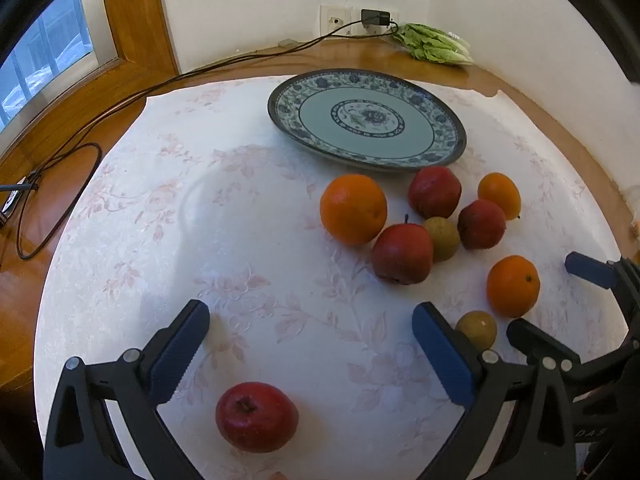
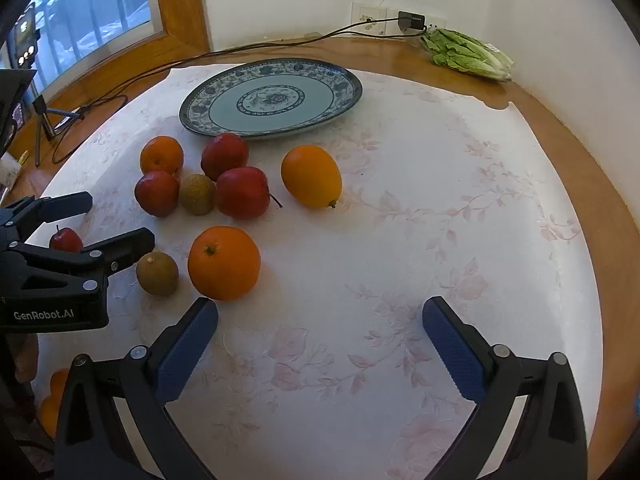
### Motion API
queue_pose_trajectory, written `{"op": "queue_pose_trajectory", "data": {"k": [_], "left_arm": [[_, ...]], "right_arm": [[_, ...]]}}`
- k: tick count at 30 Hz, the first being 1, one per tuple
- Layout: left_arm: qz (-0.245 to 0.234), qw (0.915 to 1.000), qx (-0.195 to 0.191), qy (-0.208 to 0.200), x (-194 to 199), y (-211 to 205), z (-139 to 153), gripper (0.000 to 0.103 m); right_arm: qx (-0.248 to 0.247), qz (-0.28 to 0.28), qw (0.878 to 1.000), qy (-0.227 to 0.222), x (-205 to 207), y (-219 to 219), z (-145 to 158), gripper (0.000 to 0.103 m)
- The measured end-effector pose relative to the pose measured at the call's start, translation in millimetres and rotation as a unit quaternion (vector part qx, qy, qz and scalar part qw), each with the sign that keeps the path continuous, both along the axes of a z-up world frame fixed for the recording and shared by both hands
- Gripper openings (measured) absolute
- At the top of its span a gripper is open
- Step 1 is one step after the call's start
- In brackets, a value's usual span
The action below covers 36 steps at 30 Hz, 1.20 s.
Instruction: Organize fruits
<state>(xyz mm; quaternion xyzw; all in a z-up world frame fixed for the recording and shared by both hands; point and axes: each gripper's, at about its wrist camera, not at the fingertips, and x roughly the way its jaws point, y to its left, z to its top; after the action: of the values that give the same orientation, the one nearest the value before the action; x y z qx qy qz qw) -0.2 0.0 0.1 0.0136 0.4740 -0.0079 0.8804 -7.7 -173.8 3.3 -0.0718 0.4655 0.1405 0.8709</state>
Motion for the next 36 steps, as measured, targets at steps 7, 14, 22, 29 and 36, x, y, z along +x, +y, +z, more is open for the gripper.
{"op": "queue_pose_trajectory", "data": {"k": [7, 14, 22, 29, 36], "left_arm": [[-0.001, 1.0000, 0.001, 0.002, 0.3, 0.0, 0.0, 0.103], [-0.001, 1.0000, 0.001, -0.001, -2.6, -0.3, -0.2, 0.103], [-0.001, 1.0000, 0.001, -0.001, -2.6, -0.3, -0.1, 0.103], [-0.001, 1.0000, 0.001, -0.001, -2.8, -0.4, 0.0, 0.103], [-0.001, 1.0000, 0.001, -0.002, -2.6, -0.4, 0.1, 0.103]], "right_arm": [[0.000, 0.000, 1.000, 0.002, -0.3, -0.7, 0.1, 0.103], [-0.001, 0.000, 1.000, 0.003, 0.2, -0.2, -0.1, 0.103], [0.000, -0.001, 1.000, 0.001, -0.1, -0.3, -0.7, 0.103], [0.000, -0.001, 1.000, 0.000, -1.5, -1.3, -1.0, 0.103], [0.000, 0.000, 1.000, -0.002, -0.6, 0.4, -0.6, 0.103]]}}
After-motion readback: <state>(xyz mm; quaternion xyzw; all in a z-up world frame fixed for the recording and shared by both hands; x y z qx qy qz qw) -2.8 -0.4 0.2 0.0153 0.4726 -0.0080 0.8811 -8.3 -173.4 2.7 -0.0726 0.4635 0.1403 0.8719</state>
